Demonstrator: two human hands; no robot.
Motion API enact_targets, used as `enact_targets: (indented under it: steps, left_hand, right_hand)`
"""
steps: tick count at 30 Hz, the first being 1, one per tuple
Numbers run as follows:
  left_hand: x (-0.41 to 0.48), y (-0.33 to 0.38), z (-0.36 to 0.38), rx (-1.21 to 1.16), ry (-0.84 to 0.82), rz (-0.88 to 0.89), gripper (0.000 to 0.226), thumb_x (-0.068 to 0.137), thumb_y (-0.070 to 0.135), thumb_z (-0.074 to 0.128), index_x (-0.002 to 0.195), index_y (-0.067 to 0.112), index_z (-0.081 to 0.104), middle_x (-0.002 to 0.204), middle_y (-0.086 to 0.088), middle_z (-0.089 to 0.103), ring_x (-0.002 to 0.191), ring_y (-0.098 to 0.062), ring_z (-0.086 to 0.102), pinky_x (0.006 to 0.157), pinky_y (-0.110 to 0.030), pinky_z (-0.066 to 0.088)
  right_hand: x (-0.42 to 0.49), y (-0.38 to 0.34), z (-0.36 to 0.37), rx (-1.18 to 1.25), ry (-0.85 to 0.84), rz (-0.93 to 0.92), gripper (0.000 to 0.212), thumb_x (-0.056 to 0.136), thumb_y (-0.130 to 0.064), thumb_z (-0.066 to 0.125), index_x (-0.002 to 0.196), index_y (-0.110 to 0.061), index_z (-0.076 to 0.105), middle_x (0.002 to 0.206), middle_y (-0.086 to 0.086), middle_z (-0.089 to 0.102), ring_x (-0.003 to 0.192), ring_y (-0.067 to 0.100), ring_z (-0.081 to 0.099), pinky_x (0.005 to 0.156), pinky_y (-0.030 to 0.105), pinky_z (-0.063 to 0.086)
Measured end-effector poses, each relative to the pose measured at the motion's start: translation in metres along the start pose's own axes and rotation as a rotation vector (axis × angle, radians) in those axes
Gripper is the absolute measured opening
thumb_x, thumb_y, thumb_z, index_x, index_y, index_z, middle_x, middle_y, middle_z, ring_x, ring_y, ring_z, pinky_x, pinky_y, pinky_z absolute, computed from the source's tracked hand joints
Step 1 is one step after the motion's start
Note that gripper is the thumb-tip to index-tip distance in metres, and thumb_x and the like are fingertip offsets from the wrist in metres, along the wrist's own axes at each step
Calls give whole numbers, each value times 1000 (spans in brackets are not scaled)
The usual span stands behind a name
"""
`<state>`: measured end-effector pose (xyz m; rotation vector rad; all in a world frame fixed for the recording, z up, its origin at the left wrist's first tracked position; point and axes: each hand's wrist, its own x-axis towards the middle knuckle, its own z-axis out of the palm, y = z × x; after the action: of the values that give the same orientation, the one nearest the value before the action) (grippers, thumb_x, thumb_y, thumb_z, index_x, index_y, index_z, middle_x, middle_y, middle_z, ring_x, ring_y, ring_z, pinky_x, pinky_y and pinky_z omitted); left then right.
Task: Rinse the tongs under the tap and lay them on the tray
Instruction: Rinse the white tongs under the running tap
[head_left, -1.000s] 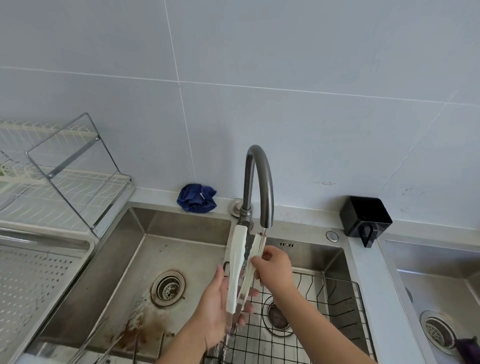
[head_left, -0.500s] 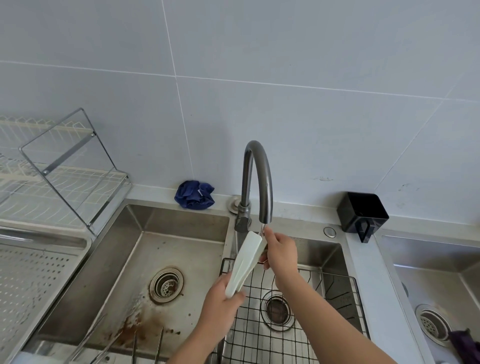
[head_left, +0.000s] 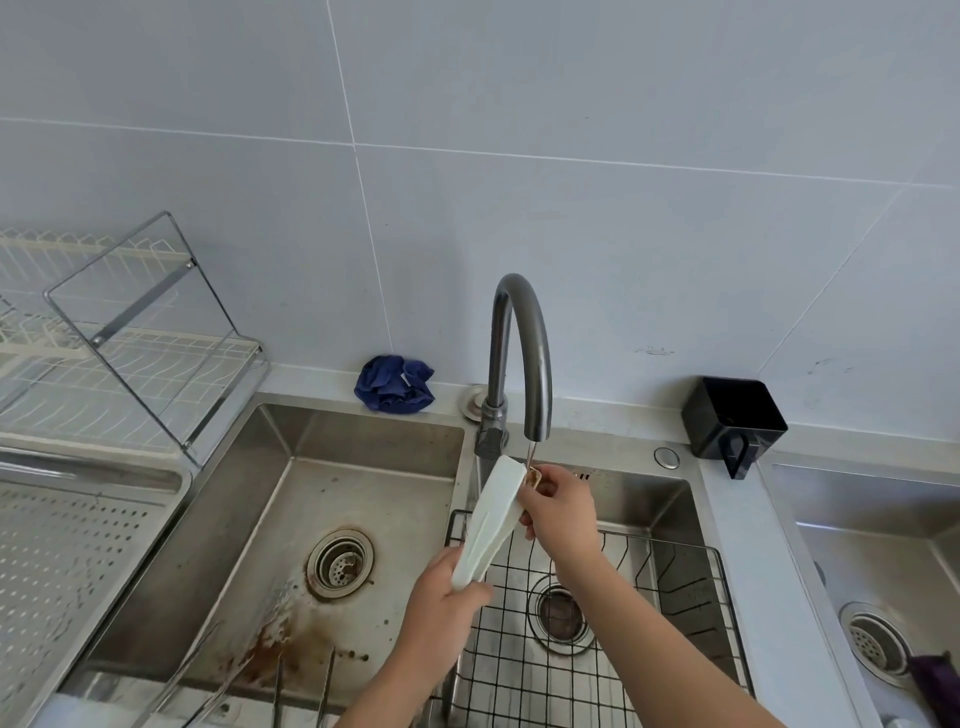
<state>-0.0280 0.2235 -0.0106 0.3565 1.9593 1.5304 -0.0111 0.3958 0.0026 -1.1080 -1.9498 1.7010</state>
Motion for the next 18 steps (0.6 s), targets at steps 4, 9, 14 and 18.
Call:
enact_targets:
  steps: [4, 9, 14, 18]
  left_hand:
    - [-2, 2, -2, -103, -17, -76, 18, 69, 25, 64, 86, 22, 69, 76, -8, 59, 66, -16, 51, 54, -27, 37]
    - [-2, 4, -8, -223, 31, -108, 21, 69, 25, 66, 83, 33, 79, 76, -5, 69, 74, -25, 57, 55, -31, 36]
    - [-3, 7, -13, -210, 42, -118, 41, 65, 30, 67, 105, 28, 76, 75, -5, 66, 69, -23, 45, 49, -29, 33]
    - [0, 12, -9, -178, 54, -125, 40, 62, 29, 66, 100, 21, 76, 79, -1, 67, 69, -16, 52, 54, -26, 38]
  right_hand:
    - [5, -4, -3, -38, 52, -15, 19, 99, -16, 62, 83, -19, 73, 61, 4, 70, 45, 17, 61, 43, 29, 51]
    - [4, -5, 4, 12, -64, 10, 18, 95, -10, 63, 81, -15, 73, 63, 2, 69, 49, 12, 59, 44, 28, 50]
    - [5, -4, 5, -11, -12, 33, 22, 99, -15, 60, 81, -12, 72, 60, 6, 66, 45, 14, 62, 42, 26, 49]
    - [4, -1, 8, 18, -25, 40, 18, 101, -13, 57, 87, -14, 69, 67, 8, 67, 44, 11, 59, 42, 27, 49]
